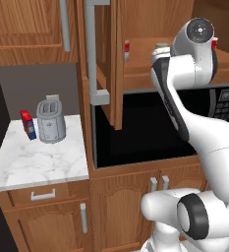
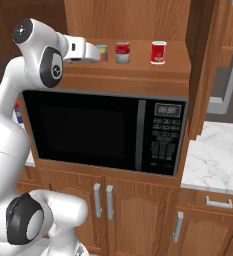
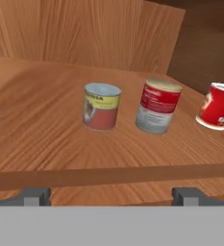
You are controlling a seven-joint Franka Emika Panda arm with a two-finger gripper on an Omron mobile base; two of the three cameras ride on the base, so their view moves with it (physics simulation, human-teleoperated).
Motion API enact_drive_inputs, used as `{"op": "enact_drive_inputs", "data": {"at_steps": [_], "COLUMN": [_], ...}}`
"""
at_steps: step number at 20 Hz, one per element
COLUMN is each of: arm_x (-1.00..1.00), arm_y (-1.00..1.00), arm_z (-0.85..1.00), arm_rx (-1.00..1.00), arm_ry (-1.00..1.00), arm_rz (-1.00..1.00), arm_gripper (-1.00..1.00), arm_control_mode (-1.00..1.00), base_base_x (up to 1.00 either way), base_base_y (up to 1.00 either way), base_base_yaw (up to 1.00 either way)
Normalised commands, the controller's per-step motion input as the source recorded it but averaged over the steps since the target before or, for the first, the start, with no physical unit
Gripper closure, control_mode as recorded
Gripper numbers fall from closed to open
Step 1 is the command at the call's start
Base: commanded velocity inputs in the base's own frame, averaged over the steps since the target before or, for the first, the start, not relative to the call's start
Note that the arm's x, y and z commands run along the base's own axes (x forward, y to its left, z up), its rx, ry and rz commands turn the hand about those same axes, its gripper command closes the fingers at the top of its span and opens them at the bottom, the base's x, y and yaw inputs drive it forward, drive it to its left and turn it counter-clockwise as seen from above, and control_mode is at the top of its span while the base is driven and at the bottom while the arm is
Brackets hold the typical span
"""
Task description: Stack two cans on top of the other two cans in the cabinet.
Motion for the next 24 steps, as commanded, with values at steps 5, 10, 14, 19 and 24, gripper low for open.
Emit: {"op": "enact_drive_inputs", "data": {"at_steps": [5,10,14,19,24], "arm_x": [0.25,0.30,0.33,0.30,0.25], "arm_y": [-0.09,-0.03,0.00,0.00,-0.07], "arm_z": [-0.04,-0.12,-0.12,-0.02,0.00], "arm_rx": [0.00,0.00,0.04,0.05,0.00], "arm_ry": [0.00,0.00,0.00,0.00,0.00], "arm_rz": [0.01,0.01,0.03,0.05,0.04], "arm_gripper": [-1.00,-1.00,-1.00,-1.00,-1.00], "arm_control_mode": [-1.00,-1.00,-1.00,-1.00,-1.00], "base_base_x": [0.00,0.00,0.00,0.00,0.00], "base_base_y": [0.00,0.00,0.00,0.00,0.00], "base_base_yaw": [0.00,0.00,0.00,0.00,0.00]}}
